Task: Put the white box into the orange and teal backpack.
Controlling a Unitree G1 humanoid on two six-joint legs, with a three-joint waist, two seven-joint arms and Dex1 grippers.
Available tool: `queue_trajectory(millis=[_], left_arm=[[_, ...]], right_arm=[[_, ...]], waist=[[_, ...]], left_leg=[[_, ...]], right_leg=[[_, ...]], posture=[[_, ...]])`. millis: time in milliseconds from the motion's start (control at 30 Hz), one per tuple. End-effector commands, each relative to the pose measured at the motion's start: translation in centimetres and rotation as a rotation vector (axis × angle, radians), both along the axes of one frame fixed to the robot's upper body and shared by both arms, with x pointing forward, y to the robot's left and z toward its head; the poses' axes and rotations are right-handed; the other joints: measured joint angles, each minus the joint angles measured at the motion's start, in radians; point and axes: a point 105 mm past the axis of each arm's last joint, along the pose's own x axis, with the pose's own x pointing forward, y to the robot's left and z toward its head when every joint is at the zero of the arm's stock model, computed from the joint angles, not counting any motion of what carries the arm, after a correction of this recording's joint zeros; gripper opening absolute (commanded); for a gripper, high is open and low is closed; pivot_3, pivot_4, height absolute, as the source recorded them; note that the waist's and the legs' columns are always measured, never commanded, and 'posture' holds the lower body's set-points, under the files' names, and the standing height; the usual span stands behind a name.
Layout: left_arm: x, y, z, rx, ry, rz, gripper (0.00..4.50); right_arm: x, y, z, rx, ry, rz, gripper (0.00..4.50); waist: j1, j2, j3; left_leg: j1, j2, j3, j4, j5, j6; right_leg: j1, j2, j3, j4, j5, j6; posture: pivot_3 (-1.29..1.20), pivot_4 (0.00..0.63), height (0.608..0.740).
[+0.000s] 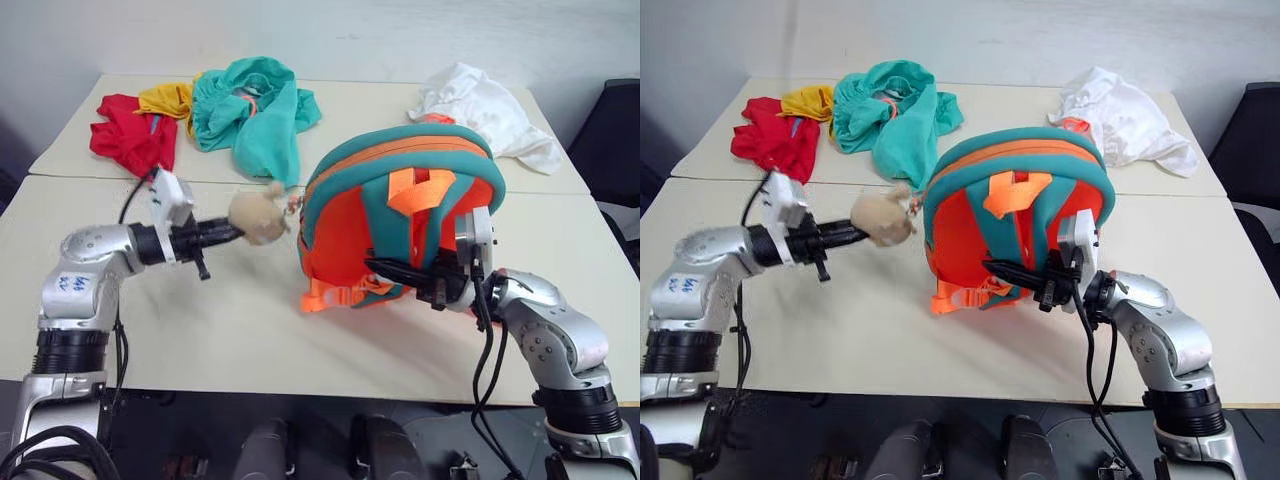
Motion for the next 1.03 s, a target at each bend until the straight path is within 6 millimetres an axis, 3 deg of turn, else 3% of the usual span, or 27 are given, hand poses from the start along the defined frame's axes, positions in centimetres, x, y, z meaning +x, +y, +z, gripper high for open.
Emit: queue_trajectory(millis=[33,133,267,333,433,667,733,900,1033], left_arm=[[-1.1,-1.2,-3.1,0.091,0.079,-0.037,0.02],[-1.2,-1.3,-5.6,0.104,0.143,0.022,0.02],[-1.8,-2.0,-6.3,0.029,0.165,0.049,0.02],[-2.3,-1.9,-5.1,-0.024,0.112,0.053,0.68],[-3.5,-0.2,-3.9,-0.039,0.094,0.076,1.58],[-7.2,8.3,-3.5,0.142,0.044,0.17,3.94],[-8.3,9.6,-3.2,0.156,0.013,0.196,4.47],[-11.1,12.1,-4.9,0.226,0.026,0.295,4.47],[-11.8,13.2,-5.7,0.246,0.019,0.35,4.47]], right_arm=[[-0.2,-0.4,0.9,0.05,-0.041,-0.03,0.32],[0.2,-0.4,0.8,0.074,-0.038,-0.061,0.32],[0.7,-0.9,0.5,0.116,-0.007,-0.106,0.32],[0.6,-1.7,0.3,0.084,-0.023,-0.127,1.04],[0.0,-3.6,0.4,0.023,-0.087,-0.159,1.93],[-2.8,-11.1,-1.3,-0.259,-0.112,-0.255,4.48],[-3.7,-13.7,-2.3,-0.348,-0.087,-0.295,4.5],[-4.2,-20.3,-4.1,-0.498,-0.099,-0.445,4.5],[-3.6,-21.4,-5.2,-0.52,-0.102,-0.458,4.5]], waist=[[0.0,0.0,0.0],[0.0,0.0,0.0],[-0.001,0.0,0.0],[-0.001,0.0,0.0],[0.0,0.0,0.0],[0.0,0.0,0.0],[0.001,0.0,0.0],[-0.001,0.001,0.0],[-0.003,0.001,0.0]], left_leg=[[0.0,0.0,0.0,0.0,0.0,0.0],[0.0,0.001,0.0,0.0,0.0,0.0],[0.001,0.001,0.0,0.0,0.0,0.0],[0.001,0.001,0.0,0.0,0.0,-0.001],[0.0,0.001,0.0,-0.001,-0.001,0.0],[0.002,0.001,0.0,-0.003,-0.003,-0.001],[0.002,0.001,0.0,-0.003,-0.004,-0.001],[0.003,0.001,0.0,-0.003,-0.005,0.0],[0.004,0.002,0.001,-0.004,-0.006,-0.001]], right_leg=[[0.0,0.0,0.001,0.0,0.0,0.0],[0.0,-0.001,0.003,0.0,0.0,0.0],[0.0,-0.002,0.004,0.001,0.0,0.0],[0.0,-0.002,0.004,0.0,0.0,0.0],[0.0,-0.002,0.004,-0.001,0.0,0.0],[0.0,-0.003,0.004,-0.005,0.0,-0.001],[0.001,-0.003,0.004,-0.006,-0.001,-0.001],[0.002,-0.004,0.004,-0.007,-0.001,-0.001],[0.001,-0.004,0.005,-0.006,-0.002,-0.003]], posture=[[0.0,0.15,0.74],[0.0,0.15,0.74],[0.0,0.15,0.74],[0.0,0.15,0.74],[0.0,0.15,0.74],[0.0,0.15,0.74],[0.0,0.15,0.74],[0.0,0.15,0.74],[0.0,0.15,0.74]])
